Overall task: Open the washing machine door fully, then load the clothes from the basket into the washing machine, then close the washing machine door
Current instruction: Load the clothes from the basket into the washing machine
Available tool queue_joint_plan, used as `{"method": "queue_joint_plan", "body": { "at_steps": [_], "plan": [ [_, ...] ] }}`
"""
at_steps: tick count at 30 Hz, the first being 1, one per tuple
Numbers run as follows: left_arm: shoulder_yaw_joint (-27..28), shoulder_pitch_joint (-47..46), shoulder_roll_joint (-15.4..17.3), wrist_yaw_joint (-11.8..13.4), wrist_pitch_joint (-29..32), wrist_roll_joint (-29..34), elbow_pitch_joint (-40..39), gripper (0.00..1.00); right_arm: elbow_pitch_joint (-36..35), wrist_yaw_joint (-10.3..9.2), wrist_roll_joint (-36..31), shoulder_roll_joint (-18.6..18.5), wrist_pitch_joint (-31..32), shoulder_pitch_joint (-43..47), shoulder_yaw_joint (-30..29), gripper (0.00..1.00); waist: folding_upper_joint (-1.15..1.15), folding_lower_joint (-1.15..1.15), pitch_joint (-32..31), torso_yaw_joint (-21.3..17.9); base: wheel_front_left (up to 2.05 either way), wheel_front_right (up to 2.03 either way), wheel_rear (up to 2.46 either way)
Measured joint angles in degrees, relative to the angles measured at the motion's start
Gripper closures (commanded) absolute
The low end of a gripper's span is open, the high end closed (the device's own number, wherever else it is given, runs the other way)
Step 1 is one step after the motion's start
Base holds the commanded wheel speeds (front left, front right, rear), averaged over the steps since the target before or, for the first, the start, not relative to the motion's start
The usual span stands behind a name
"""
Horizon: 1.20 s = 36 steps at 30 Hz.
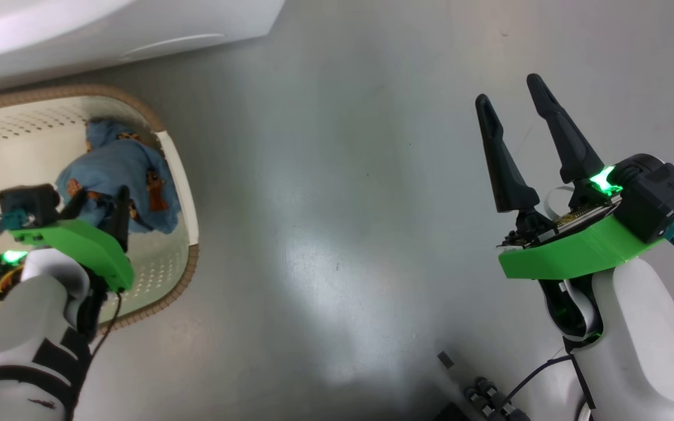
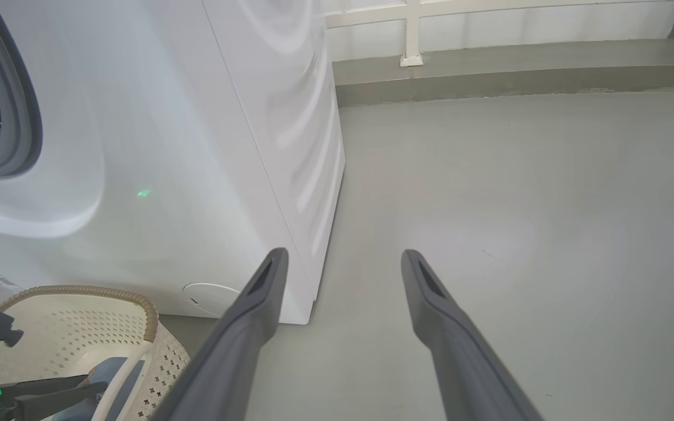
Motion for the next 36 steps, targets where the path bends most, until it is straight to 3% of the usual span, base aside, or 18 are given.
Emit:
{"method": "queue_joint_plan", "body": {
  "at_steps": [13, 14, 15, 16, 17, 36],
  "plan": [
    [-5.0, -3.8, 0.9, 0.0, 1.1, -4.2, 4.2, 0.00, -0.2, 0.00, 0.0, 0.0, 0.0, -0.1, 1.0, 0.00, 0.00, 0.00, 1.8, -1.4, 0.00, 0.00, 0.00],
    [-5.7, -4.0, 1.1, 0.0, 1.6, -5.6, 4.7, 0.54, -0.2, 0.00, 0.0, 0.0, 0.0, -0.7, 1.1, 0.00, 0.00, 0.00, 1.8, -1.5, 0.00, 0.00, 0.00],
    [-6.0, -4.2, 1.2, 0.0, 1.6, -6.0, 4.9, 0.64, -0.3, 0.00, 0.0, 0.0, 0.0, -1.0, 1.1, 0.00, 0.00, 0.00, 1.8, -1.6, 0.00, 0.00, 0.00],
    [-6.4, -4.6, 1.3, 0.0, 1.6, -6.7, 5.0, 0.90, -0.3, 0.00, 0.0, 0.0, 0.0, -1.0, 1.1, 0.00, 0.00, 0.00, 1.8, -1.6, 0.00, 0.00, 0.00],
    [-6.8, -4.9, 1.3, 0.0, 1.6, -7.6, 5.1, 1.00, -0.3, 0.00, 0.0, -0.1, 0.0, -1.0, 1.1, 0.00, 0.00, 0.00, 1.6, -1.5, 0.00, 0.00, 0.00],
    [-6.0, -2.0, 1.1, 0.0, 0.4, -13.5, 4.0, 1.00, 0.3, 0.00, 0.0, 0.0, 0.0, -0.9, 0.7, 0.00, 0.00, 0.00, -3.8, 0.4, 0.00, 0.00, 0.00]
  ]
}}
